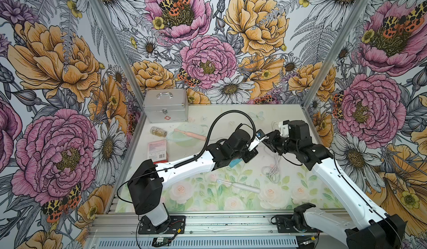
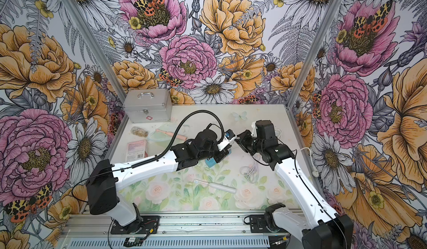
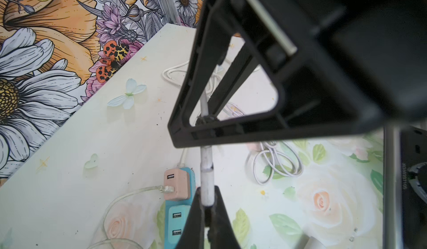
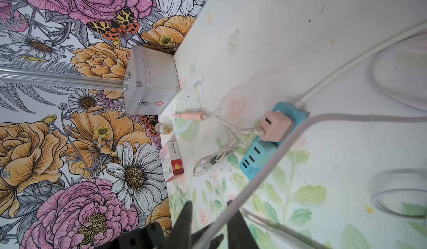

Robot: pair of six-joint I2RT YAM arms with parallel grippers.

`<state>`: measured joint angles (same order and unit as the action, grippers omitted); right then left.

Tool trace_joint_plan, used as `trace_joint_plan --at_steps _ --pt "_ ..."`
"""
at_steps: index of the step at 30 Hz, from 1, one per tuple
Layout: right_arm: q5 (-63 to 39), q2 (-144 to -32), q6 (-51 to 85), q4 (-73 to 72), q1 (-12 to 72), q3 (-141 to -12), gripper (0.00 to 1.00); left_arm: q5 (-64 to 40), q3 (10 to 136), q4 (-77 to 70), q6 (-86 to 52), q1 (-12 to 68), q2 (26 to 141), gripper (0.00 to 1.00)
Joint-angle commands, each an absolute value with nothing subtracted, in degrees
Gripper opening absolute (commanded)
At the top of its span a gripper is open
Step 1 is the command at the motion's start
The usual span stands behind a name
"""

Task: Charge the electric toothbrush
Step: Pick up the charging cable from the center of the board.

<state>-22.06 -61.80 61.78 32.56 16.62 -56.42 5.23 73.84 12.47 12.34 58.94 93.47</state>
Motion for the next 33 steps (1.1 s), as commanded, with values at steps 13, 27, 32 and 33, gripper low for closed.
trace_joint_plan --at_steps 13,27,32,33 --pt "-23.6 -62.2 51.7 32.9 16.6 -62.8 0.36 -11.6 73.3 12.9 8.6 53.0 90.6 0.00" --pt "-41.7 -56.4 39.4 16.4 15.9 -49.3 0.39 -34.0 72.0 12.1 5.5 44.7 87.8 0.00" --pt "-43.5 -55.9 36.7 11.0 15.8 -47.2 0.42 -38.3 72.7 13.0 5.9 44.5 88.3 0.00" --pt "-43.6 -56.0 36.4 10.1 15.6 -46.8 0.43 -39.1 73.0 13.1 5.8 44.6 88.4 0.00"
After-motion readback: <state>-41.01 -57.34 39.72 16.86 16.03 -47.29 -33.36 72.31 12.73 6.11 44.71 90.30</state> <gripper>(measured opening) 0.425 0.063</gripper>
